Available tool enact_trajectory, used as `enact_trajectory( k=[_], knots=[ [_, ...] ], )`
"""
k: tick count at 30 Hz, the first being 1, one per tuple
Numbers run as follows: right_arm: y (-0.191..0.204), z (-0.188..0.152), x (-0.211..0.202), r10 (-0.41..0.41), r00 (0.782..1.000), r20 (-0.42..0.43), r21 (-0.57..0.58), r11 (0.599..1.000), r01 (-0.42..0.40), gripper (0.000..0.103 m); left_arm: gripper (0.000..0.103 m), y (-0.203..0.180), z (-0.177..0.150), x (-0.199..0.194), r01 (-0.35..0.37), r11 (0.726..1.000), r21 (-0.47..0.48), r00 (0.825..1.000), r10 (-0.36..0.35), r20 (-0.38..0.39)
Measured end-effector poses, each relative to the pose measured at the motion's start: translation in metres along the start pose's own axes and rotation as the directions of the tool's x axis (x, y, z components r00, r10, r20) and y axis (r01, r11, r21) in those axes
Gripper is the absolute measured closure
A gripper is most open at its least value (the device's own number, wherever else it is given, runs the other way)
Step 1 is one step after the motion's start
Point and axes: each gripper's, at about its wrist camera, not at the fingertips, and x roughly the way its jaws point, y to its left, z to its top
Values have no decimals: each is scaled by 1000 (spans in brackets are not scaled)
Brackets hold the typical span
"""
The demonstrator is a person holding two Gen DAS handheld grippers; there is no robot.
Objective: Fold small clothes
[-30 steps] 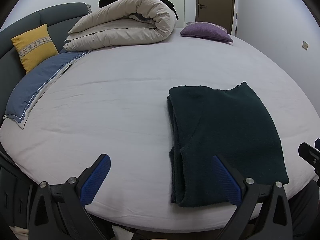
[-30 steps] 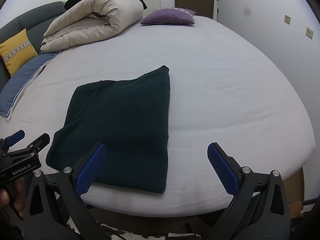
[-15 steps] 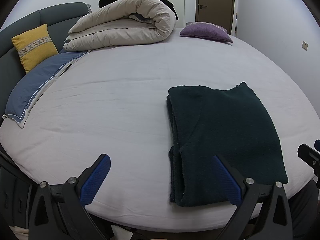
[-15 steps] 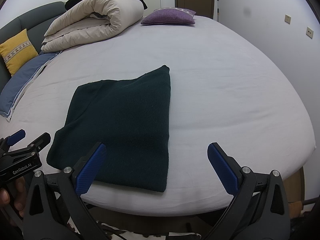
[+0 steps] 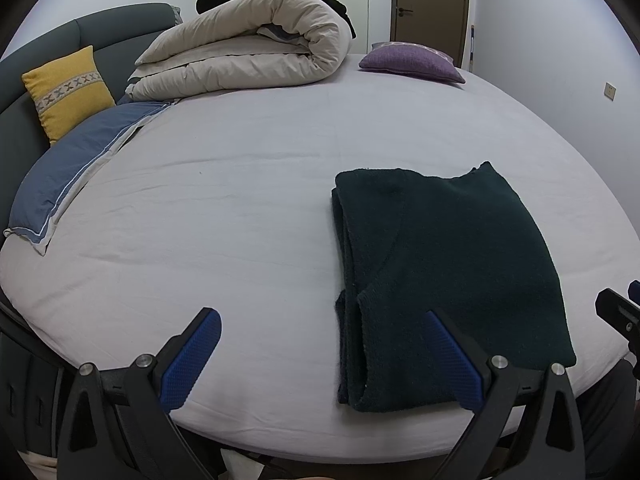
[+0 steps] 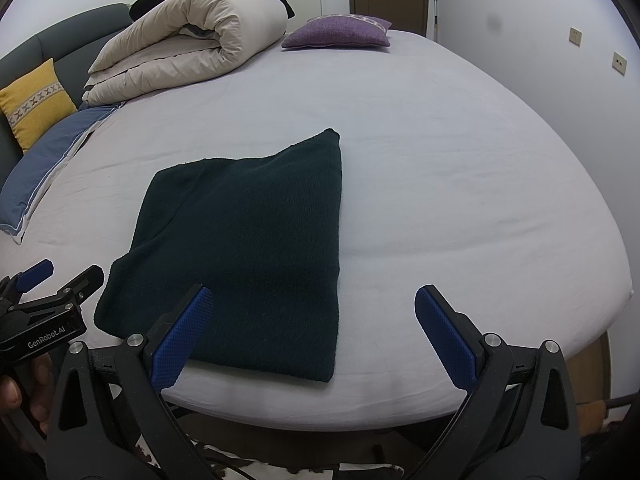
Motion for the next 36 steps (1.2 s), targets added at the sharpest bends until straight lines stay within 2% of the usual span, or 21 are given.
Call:
enact_trajectory(
  k=[36],
  knots=[
    [0,-6,-2,4,1000,-1,-2,1000,-4,1,0,-1,-1,1,4,1000,-2,1000,-4,-1]
  ],
)
